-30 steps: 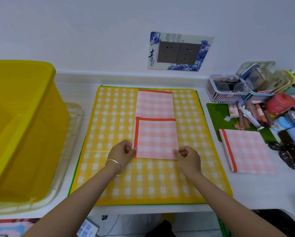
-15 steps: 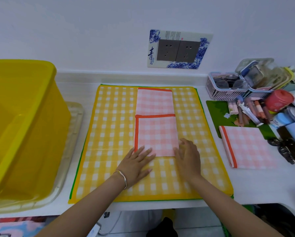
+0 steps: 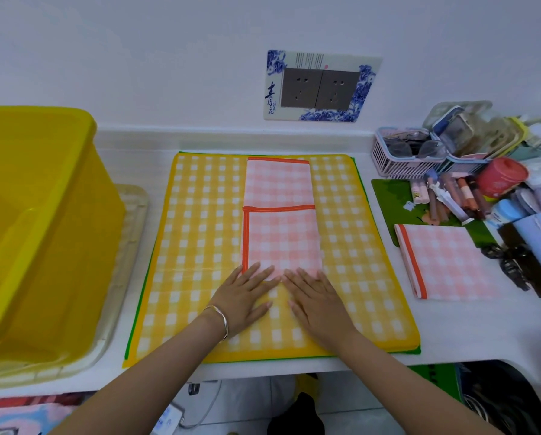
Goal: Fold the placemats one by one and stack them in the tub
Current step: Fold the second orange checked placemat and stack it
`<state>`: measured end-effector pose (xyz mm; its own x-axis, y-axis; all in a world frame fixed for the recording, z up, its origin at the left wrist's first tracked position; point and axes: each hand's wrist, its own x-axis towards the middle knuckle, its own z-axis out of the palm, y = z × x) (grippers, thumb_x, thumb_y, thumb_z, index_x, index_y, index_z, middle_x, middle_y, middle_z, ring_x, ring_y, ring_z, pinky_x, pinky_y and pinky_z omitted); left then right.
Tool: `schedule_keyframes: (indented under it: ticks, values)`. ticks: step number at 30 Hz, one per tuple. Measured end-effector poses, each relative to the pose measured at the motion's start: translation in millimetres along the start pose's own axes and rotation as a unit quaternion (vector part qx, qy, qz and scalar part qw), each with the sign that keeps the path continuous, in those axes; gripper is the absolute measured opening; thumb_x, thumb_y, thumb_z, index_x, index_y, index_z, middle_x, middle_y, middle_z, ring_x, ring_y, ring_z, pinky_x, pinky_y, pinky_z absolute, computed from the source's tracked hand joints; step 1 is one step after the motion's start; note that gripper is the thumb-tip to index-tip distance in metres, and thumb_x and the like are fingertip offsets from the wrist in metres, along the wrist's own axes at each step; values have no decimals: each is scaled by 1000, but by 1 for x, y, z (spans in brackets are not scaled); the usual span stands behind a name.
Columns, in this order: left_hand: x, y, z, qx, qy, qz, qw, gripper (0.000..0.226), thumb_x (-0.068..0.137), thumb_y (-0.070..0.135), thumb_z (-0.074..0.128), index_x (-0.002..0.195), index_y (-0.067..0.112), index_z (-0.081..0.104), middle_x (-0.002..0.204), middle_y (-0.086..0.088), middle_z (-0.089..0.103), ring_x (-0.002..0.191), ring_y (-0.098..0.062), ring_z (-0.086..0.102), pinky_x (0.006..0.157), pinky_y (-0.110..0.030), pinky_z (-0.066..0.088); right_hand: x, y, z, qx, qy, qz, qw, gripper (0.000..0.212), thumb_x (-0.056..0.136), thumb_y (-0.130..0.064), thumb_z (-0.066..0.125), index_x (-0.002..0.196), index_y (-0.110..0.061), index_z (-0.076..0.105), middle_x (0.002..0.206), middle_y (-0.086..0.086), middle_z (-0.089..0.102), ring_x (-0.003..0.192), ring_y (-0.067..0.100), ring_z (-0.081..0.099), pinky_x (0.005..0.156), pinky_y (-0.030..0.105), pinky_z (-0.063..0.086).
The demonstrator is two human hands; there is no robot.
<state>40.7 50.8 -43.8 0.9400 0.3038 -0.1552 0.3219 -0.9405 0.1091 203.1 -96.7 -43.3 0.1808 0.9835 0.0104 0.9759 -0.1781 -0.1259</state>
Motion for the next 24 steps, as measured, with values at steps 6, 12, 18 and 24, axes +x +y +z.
schedule_keyframes:
  ticks: [6,12,18,24]
  values:
    - [-14,-22,0,13,17,7,1000,63,92,58,-5,147,35,15,155,11,10,143,-18,6,117,-37,2,-14,28,-6,-17,-4,13,1000,53,101,-39,10,142,-24,41,147,-9,38,138,11,31,113,38,13]
    - [-36,-46,-4,6,2,-11,1000,57,94,55,-2,147,37,8,153,11,8,143,-18,5,112,-33,-6,-25,44,-11,-6,22,13,1000,51,102,-39,13,140,-24,43,147,-11,38,138,9,30,114,33,10]
    - [-34,-37,-7,-35,2,-29,999,79,78,64,-22,147,36,4,153,13,-3,142,-12,-8,111,-27,-10,-5,41,-16,-65,124,-42,989,61,103,-36,15,104,-15,72,109,-1,70,107,19,64,102,36,35]
    - [-30,-31,-17,-43,-6,-50,998,82,79,68,-9,147,31,18,156,8,12,145,-14,5,116,-30,4,12,50,-16,-111,113,-97,983,39,64,-6,80,102,-10,71,104,5,71,87,20,67,69,29,54]
